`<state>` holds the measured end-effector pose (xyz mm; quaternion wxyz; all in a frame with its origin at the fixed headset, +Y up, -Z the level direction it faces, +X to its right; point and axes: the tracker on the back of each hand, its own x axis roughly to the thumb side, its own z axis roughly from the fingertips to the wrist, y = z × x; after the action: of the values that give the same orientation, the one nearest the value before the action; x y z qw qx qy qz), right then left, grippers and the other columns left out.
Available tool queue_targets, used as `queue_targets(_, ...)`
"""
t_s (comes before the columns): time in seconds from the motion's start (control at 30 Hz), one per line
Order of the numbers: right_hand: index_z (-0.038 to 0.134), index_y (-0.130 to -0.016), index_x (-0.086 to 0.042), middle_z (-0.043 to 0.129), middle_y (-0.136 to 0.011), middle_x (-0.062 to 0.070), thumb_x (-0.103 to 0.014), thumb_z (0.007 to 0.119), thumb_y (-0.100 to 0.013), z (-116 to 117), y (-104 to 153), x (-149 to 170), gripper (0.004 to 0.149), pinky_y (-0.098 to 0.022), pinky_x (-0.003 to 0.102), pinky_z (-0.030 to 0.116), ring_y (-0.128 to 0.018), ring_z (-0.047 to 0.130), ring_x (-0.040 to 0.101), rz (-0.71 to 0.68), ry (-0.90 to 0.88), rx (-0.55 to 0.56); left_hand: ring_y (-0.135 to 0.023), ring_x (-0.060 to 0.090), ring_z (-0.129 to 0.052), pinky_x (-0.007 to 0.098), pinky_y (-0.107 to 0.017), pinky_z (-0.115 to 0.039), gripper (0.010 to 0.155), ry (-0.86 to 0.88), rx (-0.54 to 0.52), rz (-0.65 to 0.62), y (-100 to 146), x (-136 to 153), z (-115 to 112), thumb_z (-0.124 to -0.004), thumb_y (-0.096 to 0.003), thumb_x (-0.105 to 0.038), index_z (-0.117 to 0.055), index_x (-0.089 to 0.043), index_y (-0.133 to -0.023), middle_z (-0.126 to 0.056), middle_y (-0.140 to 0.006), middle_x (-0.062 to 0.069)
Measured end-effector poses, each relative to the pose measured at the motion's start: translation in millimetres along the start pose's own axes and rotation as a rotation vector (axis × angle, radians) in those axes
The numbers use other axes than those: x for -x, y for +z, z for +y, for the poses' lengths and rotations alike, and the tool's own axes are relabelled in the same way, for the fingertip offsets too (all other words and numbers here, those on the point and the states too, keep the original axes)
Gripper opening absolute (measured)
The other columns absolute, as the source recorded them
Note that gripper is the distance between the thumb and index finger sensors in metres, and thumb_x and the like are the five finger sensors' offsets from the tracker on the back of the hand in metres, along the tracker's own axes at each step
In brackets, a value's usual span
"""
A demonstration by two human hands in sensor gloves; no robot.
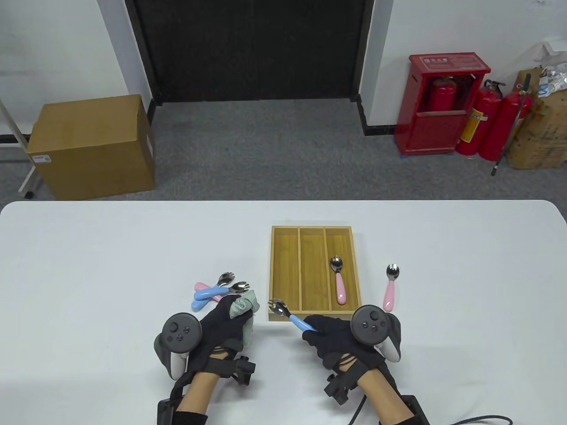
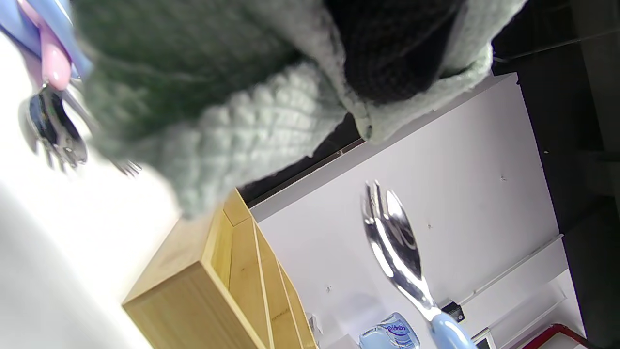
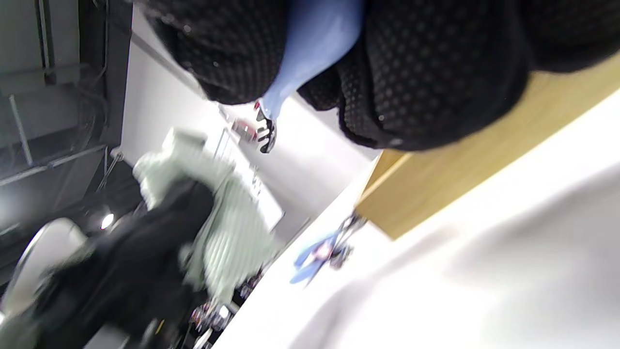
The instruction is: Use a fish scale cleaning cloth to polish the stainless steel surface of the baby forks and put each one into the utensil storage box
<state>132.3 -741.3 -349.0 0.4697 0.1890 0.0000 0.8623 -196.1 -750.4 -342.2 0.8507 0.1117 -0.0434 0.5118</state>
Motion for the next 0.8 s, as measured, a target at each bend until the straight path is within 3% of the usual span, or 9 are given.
queue_targets(0.17,0.085,-0.078,-0.004,0.095,-0.060,0.027,-0.032,0.086,-0.039,-38,-2,16,0.048,-0.031,0.060,0.076,-0.026,0.096,0.034,0.073,0.064,0.189,-0.044,0.015,-0.104,0.048,-0.049,-0.083,0.046,0.005,0.026,-0.037,1,-9,-4,-0.087,-0.0443,-0.041,-0.081,-0.023,-0.086,-0.098,-0.065,0.003)
queue_targets(0.4,0.087,-0.077,-0.008,0.094,-0.066,0.025,-0.034,0.086,-0.040,-59,-19,34,0.046,-0.037,0.062,0.073,-0.035,0.095,0.038,0.298,0.241,0.337,-0.045,0.016,-0.105,0.048,-0.049,-0.083,0.046,0.021,0.054,-0.049,1,-11,-8,-0.088,-0.0446,-0.041,-0.080,-0.023,-0.087,-0.098,-0.066,0.003)
queue_targets(0.6,0.088,-0.077,-0.010,0.084,-0.081,0.025,-0.035,0.086,-0.040,-66,-47,44,0.045,-0.046,0.065,0.067,-0.052,0.090,0.042,0.503,0.405,0.370,-0.046,0.016,-0.105,0.048,-0.050,-0.083,0.047,0.031,0.060,-0.051,1,-11,-9,-0.087,-0.0452,-0.042,-0.080,-0.023,-0.087,-0.098,-0.067,0.003)
queue_targets(0.8,0.087,-0.076,-0.008,0.071,-0.093,0.024,-0.035,0.085,-0.041,-63,-69,50,0.045,-0.054,0.066,0.060,-0.066,0.082,0.043,0.585,0.437,0.371,-0.047,0.017,-0.105,0.048,-0.050,-0.082,0.047,0.040,0.055,-0.047,1,-11,-7,-0.087,-0.0457,-0.042,-0.080,-0.022,-0.088,-0.098,-0.067,0.003)
